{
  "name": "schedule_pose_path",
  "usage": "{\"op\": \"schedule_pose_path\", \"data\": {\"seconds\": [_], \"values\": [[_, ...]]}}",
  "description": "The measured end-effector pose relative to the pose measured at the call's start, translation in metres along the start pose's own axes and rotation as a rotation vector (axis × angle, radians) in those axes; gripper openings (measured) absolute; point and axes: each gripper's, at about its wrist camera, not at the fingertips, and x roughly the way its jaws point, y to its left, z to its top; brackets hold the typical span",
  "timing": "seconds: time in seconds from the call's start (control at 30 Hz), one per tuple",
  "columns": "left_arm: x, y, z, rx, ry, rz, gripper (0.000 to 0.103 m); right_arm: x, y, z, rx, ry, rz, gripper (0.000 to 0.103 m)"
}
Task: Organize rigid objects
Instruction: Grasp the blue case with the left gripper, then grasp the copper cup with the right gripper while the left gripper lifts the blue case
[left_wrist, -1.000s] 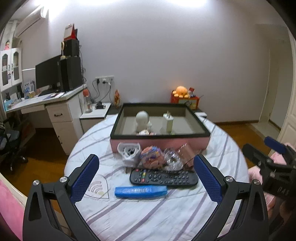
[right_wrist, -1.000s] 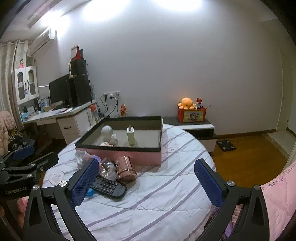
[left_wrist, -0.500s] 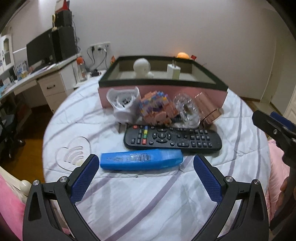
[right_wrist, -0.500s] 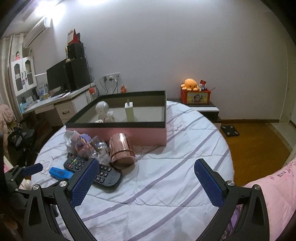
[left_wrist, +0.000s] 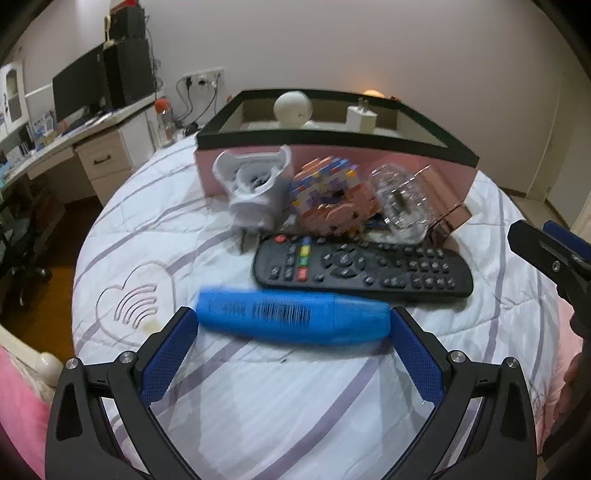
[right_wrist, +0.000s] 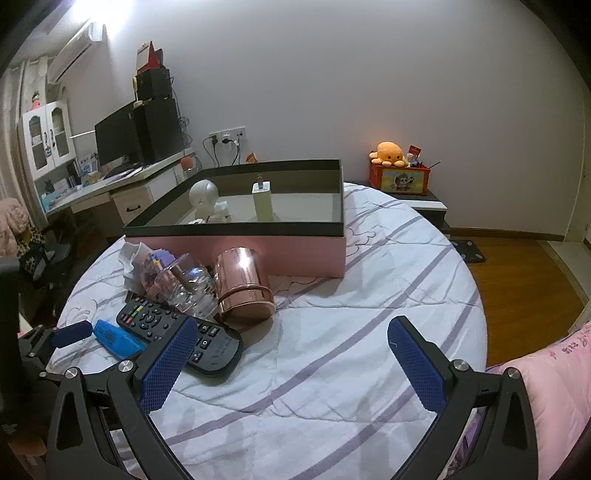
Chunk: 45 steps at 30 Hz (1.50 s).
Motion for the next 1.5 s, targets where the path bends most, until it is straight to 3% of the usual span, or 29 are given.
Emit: {"op": "schedule_pose_path", "data": {"seconds": [0.3, 0.47, 0.7, 0.77, 0.83, 0.9, 1.0, 1.1, 1.17, 1.23, 1.3, 1.37, 1.43, 1.5], "values": [[-0.008, 0.041, -0.005, -0.117, 0.028, 0.07, 0.103, 0.003, 0.007, -0.003, -0.009, 0.013, 0.019, 0.103], [-0.012, 0.043, -0.003, -0.152, -0.004, 0.024, 0.103, 0.004, 0.013, -0.003, -0.022, 0.018, 0.024, 0.103], [0.009, 0.039, 0.001, -0.132, 0.013, 0.141, 0.103, 0.011, 0.015, 0.0, -0.033, 0.032, 0.03, 0.103], [0.007, 0.04, -0.001, -0.124, -0.008, 0.132, 0.098, 0.013, 0.017, 0.001, -0.042, 0.038, 0.032, 0.103], [0.002, 0.047, -0.003, -0.149, -0.02, 0.12, 0.082, 0.014, 0.018, 0.001, -0.047, 0.041, 0.035, 0.103], [-0.003, 0.054, -0.005, -0.156, -0.02, 0.112, 0.072, 0.016, 0.018, 0.002, -0.049, 0.044, 0.039, 0.103], [-0.01, 0.062, -0.008, -0.162, -0.02, 0.113, 0.064, 0.019, 0.019, 0.003, -0.053, 0.048, 0.04, 0.103], [-0.011, 0.064, -0.009, -0.167, -0.014, 0.118, 0.065, 0.02, 0.021, 0.005, -0.058, 0.047, 0.047, 0.103], [-0.008, 0.067, -0.007, -0.19, -0.008, 0.125, 0.071, 0.021, 0.022, 0.006, -0.065, 0.046, 0.048, 0.103], [-0.007, 0.07, -0.004, -0.214, -0.015, 0.136, 0.085, 0.022, 0.023, 0.007, -0.07, 0.05, 0.049, 0.103], [-0.005, 0.073, -0.001, -0.235, -0.027, 0.139, 0.085, 0.024, 0.022, 0.008, -0.074, 0.052, 0.051, 0.103], [0.002, 0.075, 0.001, -0.24, -0.029, 0.143, 0.078, 0.027, 0.021, 0.01, -0.075, 0.056, 0.048, 0.103], [0.005, 0.076, 0.002, -0.23, -0.041, 0.177, 0.054, 0.03, 0.021, 0.012, -0.079, 0.06, 0.049, 0.103], [0.002, 0.08, 0.001, -0.246, -0.065, 0.164, 0.035, 0.033, 0.022, 0.013, -0.087, 0.068, 0.052, 0.103]]}}
